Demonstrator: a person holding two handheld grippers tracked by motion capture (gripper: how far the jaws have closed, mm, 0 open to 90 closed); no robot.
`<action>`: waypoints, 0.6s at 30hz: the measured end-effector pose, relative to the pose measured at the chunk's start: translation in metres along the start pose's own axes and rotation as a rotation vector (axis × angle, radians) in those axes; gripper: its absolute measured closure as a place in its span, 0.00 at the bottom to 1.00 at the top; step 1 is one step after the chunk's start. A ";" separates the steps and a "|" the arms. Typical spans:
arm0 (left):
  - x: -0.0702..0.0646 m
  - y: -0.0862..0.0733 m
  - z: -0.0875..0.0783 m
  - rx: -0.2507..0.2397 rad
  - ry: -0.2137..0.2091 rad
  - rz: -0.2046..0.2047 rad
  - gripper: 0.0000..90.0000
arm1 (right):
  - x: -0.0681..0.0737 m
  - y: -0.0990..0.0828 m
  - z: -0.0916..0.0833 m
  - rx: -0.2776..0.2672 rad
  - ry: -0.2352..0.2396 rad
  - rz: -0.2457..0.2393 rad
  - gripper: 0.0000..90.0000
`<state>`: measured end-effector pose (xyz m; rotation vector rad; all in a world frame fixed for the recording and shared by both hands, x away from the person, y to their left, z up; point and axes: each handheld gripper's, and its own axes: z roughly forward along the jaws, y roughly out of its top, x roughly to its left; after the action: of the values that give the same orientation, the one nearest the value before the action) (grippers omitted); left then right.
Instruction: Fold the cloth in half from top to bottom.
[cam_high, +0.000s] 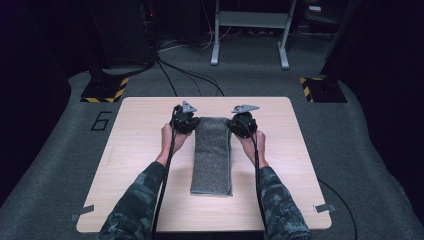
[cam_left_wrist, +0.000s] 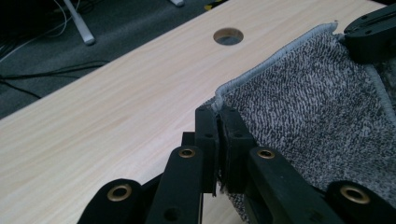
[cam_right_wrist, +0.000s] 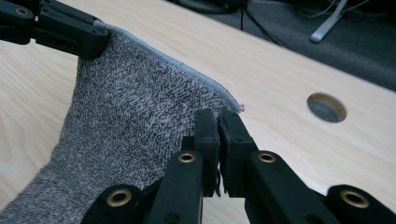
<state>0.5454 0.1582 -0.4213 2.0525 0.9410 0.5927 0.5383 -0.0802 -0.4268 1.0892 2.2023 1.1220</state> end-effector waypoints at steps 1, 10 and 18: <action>0.000 0.002 -0.002 -0.006 0.004 0.003 0.96 | 0.000 0.002 -0.003 -0.004 -0.005 -0.004 0.97; -0.003 0.010 -0.020 -0.046 -0.001 0.028 0.97 | 0.000 0.010 -0.017 -0.043 0.018 0.014 0.96; -0.012 -0.008 -0.030 -0.041 -0.053 0.028 0.96 | 0.007 -0.003 -0.030 -0.059 0.059 0.010 0.96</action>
<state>0.5145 0.1658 -0.4110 2.0375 0.8635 0.5649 0.5129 -0.0899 -0.4126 1.0564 2.1962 1.2310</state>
